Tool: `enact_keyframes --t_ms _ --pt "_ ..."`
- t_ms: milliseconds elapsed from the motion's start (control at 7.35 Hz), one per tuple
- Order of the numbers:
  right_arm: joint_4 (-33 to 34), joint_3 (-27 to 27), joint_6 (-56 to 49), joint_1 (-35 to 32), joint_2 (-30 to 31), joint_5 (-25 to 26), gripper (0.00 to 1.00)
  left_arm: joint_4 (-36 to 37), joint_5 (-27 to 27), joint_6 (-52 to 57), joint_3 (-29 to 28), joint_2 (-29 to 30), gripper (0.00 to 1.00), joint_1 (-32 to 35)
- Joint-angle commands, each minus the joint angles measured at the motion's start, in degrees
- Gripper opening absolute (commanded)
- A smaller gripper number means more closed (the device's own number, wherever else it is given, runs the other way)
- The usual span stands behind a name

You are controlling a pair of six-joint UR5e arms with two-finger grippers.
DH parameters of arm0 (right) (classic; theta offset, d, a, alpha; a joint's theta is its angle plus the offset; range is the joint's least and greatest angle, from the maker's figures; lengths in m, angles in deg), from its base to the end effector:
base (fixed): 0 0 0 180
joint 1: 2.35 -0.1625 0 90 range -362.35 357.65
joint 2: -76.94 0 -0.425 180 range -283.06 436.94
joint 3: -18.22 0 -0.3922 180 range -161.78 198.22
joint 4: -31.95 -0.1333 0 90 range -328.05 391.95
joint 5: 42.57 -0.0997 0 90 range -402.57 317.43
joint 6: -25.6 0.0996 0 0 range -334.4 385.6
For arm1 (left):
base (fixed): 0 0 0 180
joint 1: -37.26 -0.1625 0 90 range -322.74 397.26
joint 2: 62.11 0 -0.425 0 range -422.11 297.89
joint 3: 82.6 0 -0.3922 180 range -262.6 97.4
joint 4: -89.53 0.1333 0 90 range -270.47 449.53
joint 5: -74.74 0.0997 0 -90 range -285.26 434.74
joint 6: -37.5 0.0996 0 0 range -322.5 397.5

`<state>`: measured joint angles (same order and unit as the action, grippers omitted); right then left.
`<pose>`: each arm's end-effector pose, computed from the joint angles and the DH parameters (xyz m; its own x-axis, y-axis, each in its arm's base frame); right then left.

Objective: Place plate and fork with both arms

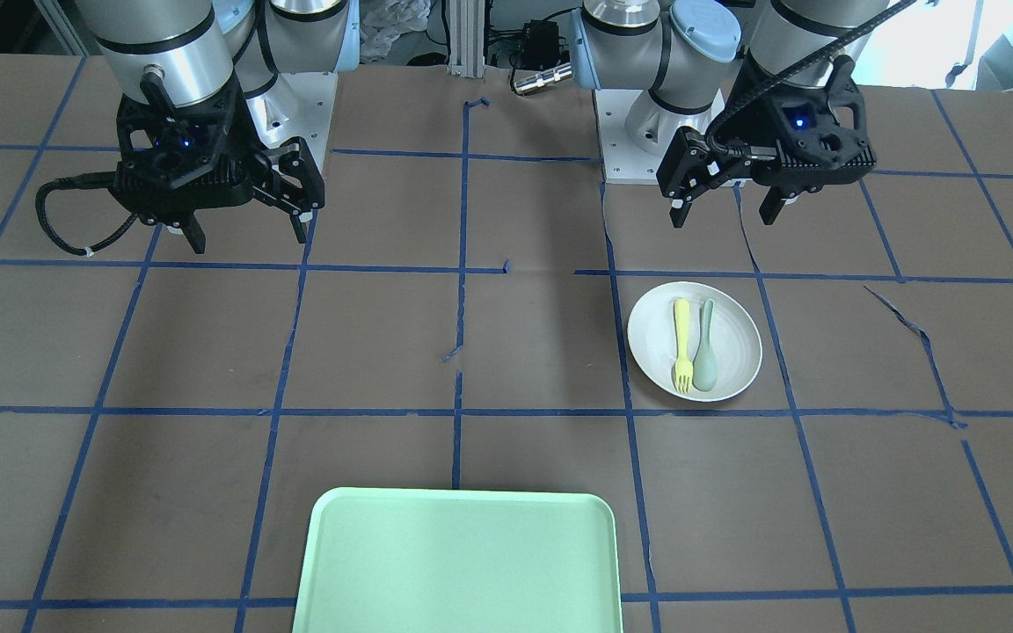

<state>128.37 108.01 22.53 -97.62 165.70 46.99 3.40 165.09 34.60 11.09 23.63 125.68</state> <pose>0.1803 -0.4955 0.4906 -0.9894 -0.1455 -0.0026 -0.1446 0.9850 -0.0942 -0.1197 -0.4712 0.4986 -0.9969 -0.0784 -0.0022 -0.0780 0.9939 -0.0776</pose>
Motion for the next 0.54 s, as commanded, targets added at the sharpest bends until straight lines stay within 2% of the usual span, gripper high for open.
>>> enact_keyframes --t_ms 0,408 --pt "0.0 -0.05 0.0 0.0 0.0 0.0 1.0 0.0 0.0 0.0 0.0 0.03 1.0 0.0" --pt "0.0 0.12 0.09 0.0 0.0 0.0 1.0 0.0 0.0 0.79 -0.26 0.12 1.0 0.0"
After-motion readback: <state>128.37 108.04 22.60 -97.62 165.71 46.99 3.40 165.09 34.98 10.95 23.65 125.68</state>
